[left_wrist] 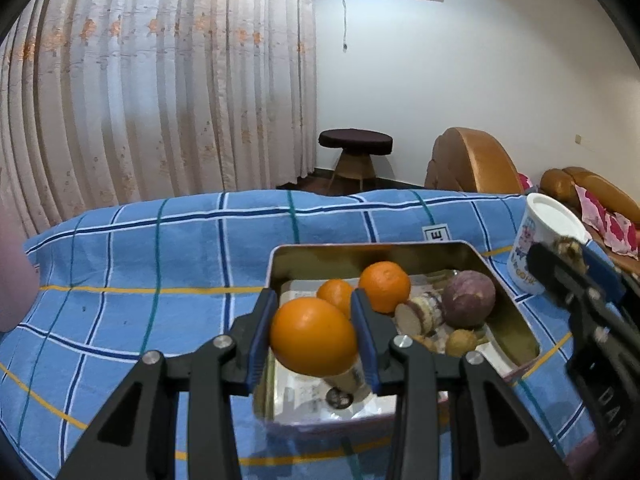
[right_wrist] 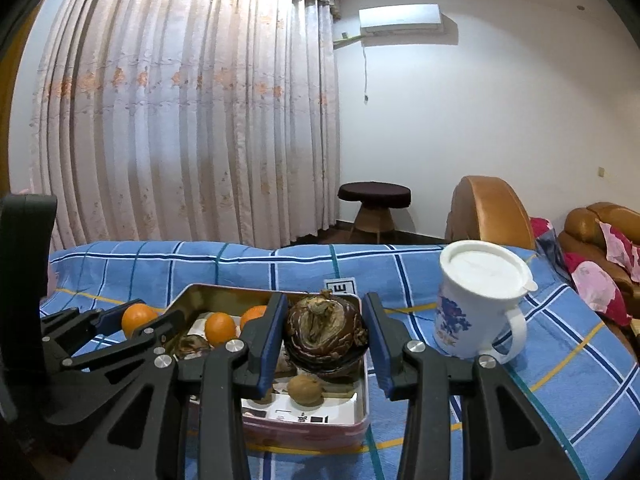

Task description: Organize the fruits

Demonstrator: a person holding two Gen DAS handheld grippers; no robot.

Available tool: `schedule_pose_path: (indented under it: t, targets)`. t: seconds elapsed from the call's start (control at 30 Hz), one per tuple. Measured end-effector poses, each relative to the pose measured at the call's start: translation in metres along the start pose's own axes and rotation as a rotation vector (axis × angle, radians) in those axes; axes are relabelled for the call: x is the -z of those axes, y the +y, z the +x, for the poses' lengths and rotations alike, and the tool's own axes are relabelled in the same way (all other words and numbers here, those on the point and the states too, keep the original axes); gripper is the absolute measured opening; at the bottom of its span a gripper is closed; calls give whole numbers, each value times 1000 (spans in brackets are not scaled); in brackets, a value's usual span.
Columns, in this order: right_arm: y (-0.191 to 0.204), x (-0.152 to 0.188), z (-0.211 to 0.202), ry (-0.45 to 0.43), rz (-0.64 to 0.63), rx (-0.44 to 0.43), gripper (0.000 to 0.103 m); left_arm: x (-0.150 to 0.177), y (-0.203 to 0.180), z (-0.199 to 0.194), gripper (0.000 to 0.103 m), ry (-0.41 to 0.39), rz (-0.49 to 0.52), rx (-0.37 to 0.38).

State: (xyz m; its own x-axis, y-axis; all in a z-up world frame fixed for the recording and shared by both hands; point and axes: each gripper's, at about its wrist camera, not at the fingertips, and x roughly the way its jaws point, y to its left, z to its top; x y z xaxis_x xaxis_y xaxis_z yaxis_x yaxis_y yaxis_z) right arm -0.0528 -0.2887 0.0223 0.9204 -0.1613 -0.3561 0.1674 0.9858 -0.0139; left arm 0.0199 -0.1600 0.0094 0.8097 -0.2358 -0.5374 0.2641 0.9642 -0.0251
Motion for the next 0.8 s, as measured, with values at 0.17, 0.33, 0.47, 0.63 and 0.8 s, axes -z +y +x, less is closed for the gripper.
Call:
schedule_pose_path:
  t: [0.17, 0.33, 0.47, 0.63, 0.8]
  targets:
    - [4, -1, 13, 21, -19, 22, 41, -7, -1, 11, 40, 2, -10, 8]
    - [10, 2, 39, 106, -13, -48, 42, -7, 4, 21, 40, 26, -12, -2]
    - [12, 12, 59, 224, 12, -162, 42, -4, 6, 23, 49, 23, -13, -41]
    - [-2, 17, 64, 258, 83, -223, 52, -2, 16, 9, 81, -34, -29, -93]
    - [-4, 17, 55, 221, 105, -243, 65, 0, 27, -10, 103, -97, -53, -149]
